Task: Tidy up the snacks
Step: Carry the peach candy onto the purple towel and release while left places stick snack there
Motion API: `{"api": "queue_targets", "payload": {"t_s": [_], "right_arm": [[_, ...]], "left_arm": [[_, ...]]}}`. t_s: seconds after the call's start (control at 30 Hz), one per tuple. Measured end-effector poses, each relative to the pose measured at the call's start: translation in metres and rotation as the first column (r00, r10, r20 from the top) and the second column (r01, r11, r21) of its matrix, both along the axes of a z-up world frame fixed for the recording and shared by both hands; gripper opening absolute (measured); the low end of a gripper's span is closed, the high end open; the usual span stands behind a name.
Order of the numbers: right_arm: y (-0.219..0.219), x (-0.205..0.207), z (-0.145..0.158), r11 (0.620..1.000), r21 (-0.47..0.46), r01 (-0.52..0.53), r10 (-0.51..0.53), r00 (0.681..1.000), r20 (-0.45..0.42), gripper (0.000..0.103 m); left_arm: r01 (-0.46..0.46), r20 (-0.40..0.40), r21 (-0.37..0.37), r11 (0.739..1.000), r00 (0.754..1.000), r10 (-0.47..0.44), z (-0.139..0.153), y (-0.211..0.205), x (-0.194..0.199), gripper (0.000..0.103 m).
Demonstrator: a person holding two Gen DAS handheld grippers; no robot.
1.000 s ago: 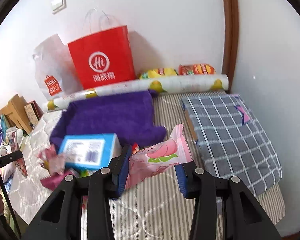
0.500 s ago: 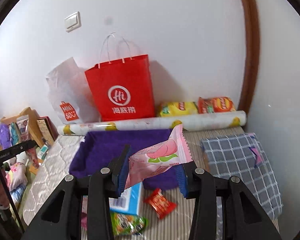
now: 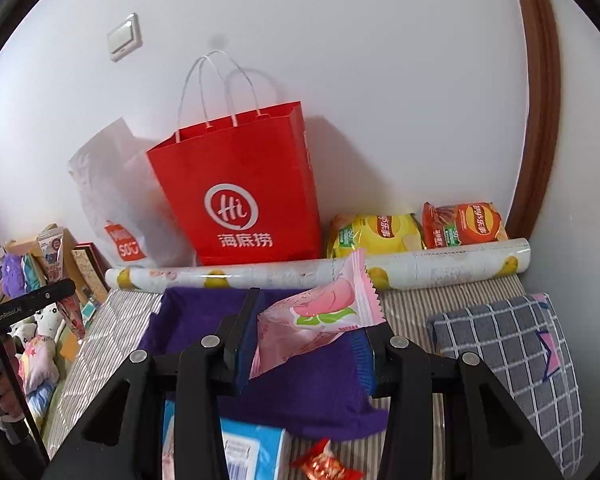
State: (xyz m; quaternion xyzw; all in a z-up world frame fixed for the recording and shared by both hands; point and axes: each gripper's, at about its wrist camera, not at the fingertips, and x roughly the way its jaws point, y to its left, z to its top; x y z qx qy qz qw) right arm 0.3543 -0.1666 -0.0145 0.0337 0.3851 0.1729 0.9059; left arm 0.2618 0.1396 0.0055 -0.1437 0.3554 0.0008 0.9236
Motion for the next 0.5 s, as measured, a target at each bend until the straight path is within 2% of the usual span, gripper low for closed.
{"api": "queue_targets", "payload": {"t_s": [0.13, 0.5], "right_arm": [[0.003, 0.021, -0.012, 1.000, 0.021, -0.010, 0.010, 1.000, -0.022, 0.042], [0.028, 0.077, -0.078, 0.996, 0.010, -0.088, 0.088, 0.985, -0.151, 0.042]], "left_arm": [[0.005, -0.028, -0.015, 1.000, 1.000, -0.006, -0.016, 0.001, 0.025, 0.020], [0.006, -0.154, -0.037, 0.999, 0.988, -0.012, -0.074, 0.003, 0.081, 0.020]]}}
